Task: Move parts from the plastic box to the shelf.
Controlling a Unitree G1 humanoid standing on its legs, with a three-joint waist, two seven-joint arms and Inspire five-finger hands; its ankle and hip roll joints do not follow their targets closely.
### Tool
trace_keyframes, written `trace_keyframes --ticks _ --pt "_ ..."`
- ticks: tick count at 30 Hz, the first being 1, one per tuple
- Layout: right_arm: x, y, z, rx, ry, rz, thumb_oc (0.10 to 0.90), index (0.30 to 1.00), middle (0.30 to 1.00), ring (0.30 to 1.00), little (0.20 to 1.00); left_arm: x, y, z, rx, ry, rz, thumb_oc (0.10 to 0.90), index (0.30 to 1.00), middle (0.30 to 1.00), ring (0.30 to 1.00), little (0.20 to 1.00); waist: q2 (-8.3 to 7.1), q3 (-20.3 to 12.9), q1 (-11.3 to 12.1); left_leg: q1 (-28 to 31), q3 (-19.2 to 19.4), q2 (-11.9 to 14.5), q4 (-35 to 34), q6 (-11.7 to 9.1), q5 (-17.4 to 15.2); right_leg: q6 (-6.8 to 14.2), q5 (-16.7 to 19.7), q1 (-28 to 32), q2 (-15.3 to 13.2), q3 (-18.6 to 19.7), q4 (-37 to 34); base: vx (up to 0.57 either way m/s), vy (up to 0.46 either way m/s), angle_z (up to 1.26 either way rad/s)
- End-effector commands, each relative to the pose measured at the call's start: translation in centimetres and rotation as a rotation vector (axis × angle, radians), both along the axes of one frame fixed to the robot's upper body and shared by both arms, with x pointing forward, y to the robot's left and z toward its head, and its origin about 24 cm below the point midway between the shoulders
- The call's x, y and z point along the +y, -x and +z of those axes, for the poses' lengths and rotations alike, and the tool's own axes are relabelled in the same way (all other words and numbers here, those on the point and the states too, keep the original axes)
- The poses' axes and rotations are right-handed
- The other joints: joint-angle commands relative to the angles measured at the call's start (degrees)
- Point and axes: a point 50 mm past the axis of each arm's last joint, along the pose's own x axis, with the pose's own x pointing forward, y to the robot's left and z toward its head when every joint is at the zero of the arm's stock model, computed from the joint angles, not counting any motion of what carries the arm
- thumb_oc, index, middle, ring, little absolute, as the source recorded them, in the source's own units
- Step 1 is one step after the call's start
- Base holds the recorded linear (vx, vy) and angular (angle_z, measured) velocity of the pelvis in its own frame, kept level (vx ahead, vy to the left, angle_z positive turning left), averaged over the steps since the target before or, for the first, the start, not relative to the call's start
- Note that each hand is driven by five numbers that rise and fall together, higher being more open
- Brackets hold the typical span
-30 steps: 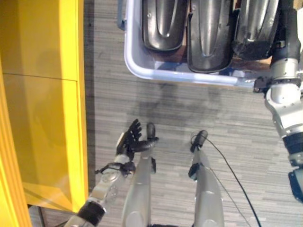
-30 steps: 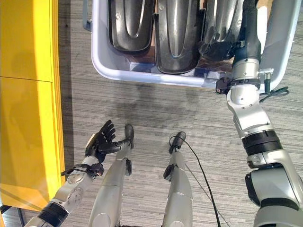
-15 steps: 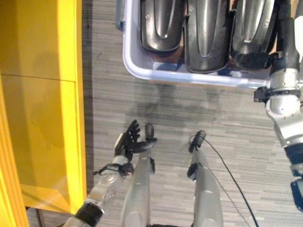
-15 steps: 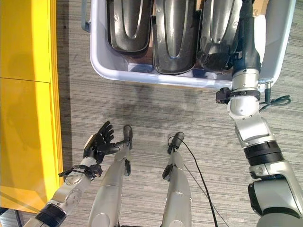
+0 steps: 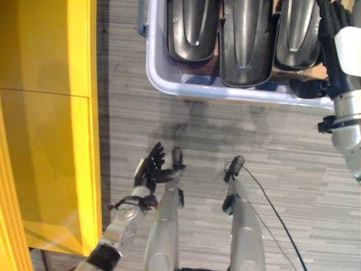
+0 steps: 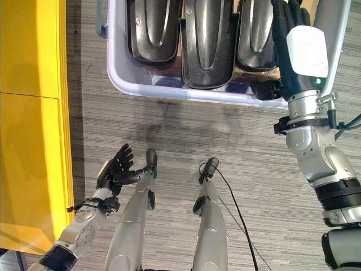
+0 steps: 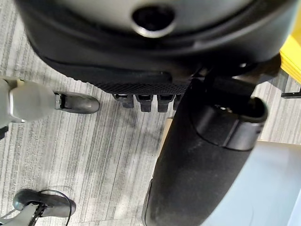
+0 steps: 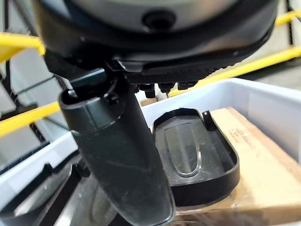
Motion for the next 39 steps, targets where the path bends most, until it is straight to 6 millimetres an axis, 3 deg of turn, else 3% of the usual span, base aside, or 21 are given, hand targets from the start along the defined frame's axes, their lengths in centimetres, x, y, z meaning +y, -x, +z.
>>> trace_keyframes --ticks 1,9,11,12,14,15,22,29,39 --pt "0.2 2.0 5.7 -0.252 0.126 -0.023 0.9 1.0 1.0 1.0 1.0 0.1 1.2 1.1 -0.091 -0.025 -0.031 0.9 1.0 1.0 1.0 1.0 0.01 -1.6 1.4 0.3 -2.1 0.4 0.1 -0.5 -0.6 4.6 -8.7 4.0 -2.5 -1.8 6.7 -0.07 0.015 0.0" --pt "0.2 1.0 5.6 -0.245 0.113 -0.051 0.9 1.0 1.0 1.0 1.0 -0.1 0.8 1.2 -0.097 -0.026 -0.024 0.9 1.0 1.0 1.0 1.0 -0.08 -1.6 1.8 0.8 -2.8 0.3 -0.1 -0.9 -1.7 5.0 -9.6 4.5 -2.3 -1.2 6.7 0.01 -0.004 0.03" --pt "0.5 0.7 5.7 -0.243 0.11 -0.048 0.9 1.0 1.0 1.0 1.0 -0.1 0.8 1.3 -0.101 -0.027 -0.026 0.9 1.0 1.0 1.0 1.0 -0.09 -1.6 2.0 -0.3 -2.4 0.3 0.0 -0.5 -0.5 4.5 -8.5 3.6 -2.5 -2.0 6.7 -0.03 0.007 0.01" --pt "0.6 0.4 5.6 -0.238 0.094 -0.047 0.9 1.0 1.0 1.0 1.0 -0.3 0.7 1.3 -0.103 -0.021 -0.026 0.9 1.0 1.0 1.0 1.0 -0.04 -1.6 2.1 0.5 -2.8 0.4 -0.1 -0.9 -1.6 5.0 -9.5 4.2 -2.4 -1.6 6.8 -0.05 0.013 0.02" --pt "1.0 -0.2 5.4 -0.227 0.067 -0.035 0.9 1.0 1.0 1.0 1.0 -0.4 0.6 1.4 -0.106 -0.018 -0.025 0.9 1.0 1.0 1.0 1.0 0.04 -1.6 2.3 -0.7 -2.5 0.3 -0.1 -0.4 -0.4 4.5 -8.6 3.5 -2.5 -2.3 6.7 0.02 -0.006 0.04" --pt "1.3 -0.6 5.0 -0.209 0.054 -0.026 0.9 1.0 1.0 1.0 1.0 -0.5 0.6 1.2 -0.097 -0.013 -0.025 0.9 1.0 1.0 1.0 1.0 0.07 -1.6 2.6 0.1 -3.0 0.3 0.0 -0.9 -1.7 5.0 -9.8 4.1 -2.4 -1.7 7.1 0.09 -0.021 0.05" --pt "1.7 -1.7 4.4 -0.172 0.002 -0.013 0.9 1.0 1.0 1.0 1.0 -0.5 0.5 1.2 -0.1 -0.011 -0.011 0.9 1.0 1.0 1.0 1.0 0.11 -1.6 3.1 -0.6 -3.4 0.2 0.1 -0.8 -1.7 5.0 -9.9 3.5 -2.3 -2.1 7.3 0.01 -0.002 0.02" --pt "0.2 -2.7 3.7 -0.147 -0.127 -0.062 0.9 1.0 1.0 1.0 1.0 -0.5 0.6 1.0 -0.093 0.002 -0.002 0.9 1.0 1.0 1.0 1.0 0.32 -1.6 3.5 -1.7 -3.8 0.0 0.0 -0.6 -1.6 4.9 -9.9 2.8 -2.4 -2.1 7.4 0.01 0.005 0.02" --pt "-2.2 -1.7 3.9 -0.23 -0.148 -0.174 0.9 1.0 1.0 1.0 1.0 -0.3 0.5 1.2 -0.104 0.003 0.02 0.9 1.0 1.0 1.0 1.0 0.56 -1.6 2.9 -2.5 -3.7 -0.3 0.5 -0.6 -2.0 4.9 -10.3 2.0 -2.4 -1.9 7.9 0.0 0.004 0.01"
